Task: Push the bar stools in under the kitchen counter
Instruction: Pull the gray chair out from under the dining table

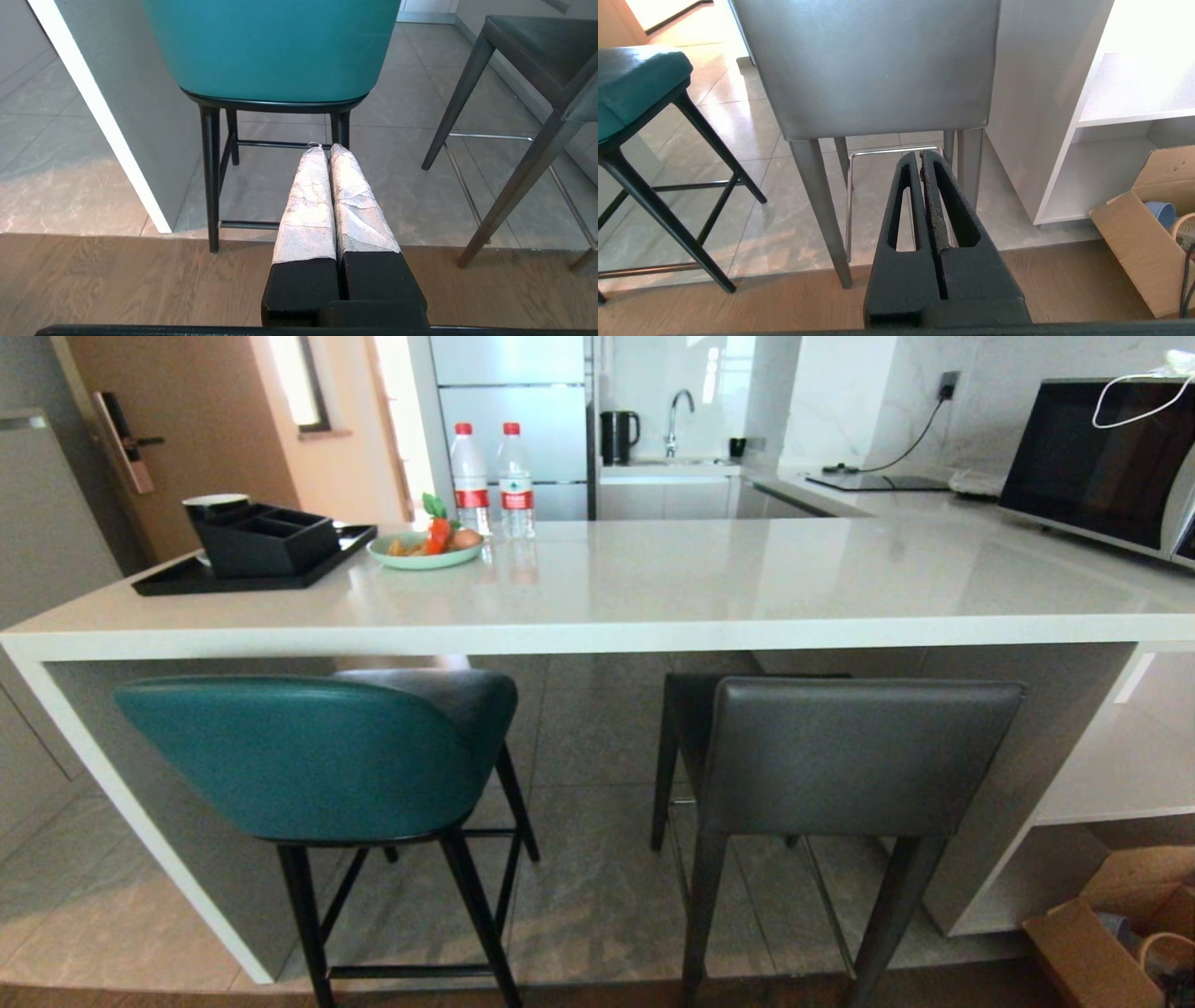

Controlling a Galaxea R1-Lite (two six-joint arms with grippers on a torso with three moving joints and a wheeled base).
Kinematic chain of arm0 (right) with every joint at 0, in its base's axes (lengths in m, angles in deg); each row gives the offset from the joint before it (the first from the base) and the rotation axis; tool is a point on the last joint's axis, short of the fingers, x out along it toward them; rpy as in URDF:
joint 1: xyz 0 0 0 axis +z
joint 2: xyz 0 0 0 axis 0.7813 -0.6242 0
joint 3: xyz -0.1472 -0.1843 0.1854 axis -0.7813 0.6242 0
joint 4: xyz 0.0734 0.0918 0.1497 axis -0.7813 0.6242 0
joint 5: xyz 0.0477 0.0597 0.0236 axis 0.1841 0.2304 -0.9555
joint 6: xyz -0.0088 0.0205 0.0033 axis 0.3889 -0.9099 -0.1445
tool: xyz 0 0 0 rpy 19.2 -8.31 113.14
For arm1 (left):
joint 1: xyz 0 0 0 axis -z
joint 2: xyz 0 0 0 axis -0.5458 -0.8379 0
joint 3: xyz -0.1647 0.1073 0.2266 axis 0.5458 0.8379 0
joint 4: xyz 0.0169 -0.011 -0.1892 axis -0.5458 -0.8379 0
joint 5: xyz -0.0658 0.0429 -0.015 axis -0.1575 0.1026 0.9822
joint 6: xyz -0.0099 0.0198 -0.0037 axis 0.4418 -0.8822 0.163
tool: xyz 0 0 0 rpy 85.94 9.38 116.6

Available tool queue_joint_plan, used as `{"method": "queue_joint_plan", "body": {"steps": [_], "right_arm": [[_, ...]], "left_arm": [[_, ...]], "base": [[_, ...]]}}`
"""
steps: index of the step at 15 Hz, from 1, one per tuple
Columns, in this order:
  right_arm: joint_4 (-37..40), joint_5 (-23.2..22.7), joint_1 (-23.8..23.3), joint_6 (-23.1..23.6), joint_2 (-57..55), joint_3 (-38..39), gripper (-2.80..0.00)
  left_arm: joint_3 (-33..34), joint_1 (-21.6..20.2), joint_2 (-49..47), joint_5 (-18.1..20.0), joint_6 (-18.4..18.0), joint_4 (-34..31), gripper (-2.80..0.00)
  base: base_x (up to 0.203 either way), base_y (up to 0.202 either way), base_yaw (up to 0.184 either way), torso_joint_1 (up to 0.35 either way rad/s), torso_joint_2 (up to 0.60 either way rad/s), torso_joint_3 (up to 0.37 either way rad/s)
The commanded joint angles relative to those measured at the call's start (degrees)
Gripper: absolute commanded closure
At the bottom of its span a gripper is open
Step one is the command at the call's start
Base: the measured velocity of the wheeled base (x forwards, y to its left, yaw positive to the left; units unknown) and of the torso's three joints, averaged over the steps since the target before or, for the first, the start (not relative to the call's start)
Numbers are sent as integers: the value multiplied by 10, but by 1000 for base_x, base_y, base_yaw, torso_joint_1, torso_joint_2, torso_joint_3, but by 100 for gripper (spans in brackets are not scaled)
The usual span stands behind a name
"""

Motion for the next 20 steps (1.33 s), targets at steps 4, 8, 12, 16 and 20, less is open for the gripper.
{"method": "queue_joint_plan", "body": {"steps": [4,8,12,16,20], "right_arm": [[0,0,0,0,-1,3,0],[0,0,0,0,-1,3,0],[0,0,0,0,-1,3,0],[0,0,0,0,-1,3,0],[0,0,0,0,-1,3,0]], "left_arm": [[0,0,0,-1,1,0,0],[1,0,0,-1,1,0,0],[1,0,0,-1,1,0,0],[1,0,0,-1,1,0,0],[0,0,0,-1,1,0,0]], "base": [[0,0,0,0,0,0],[0,0,0,0,0,0],[0,0,0,0,0,0],[1,-137,-1,0,3,3],[0,-196,3,2,4,0]]}}
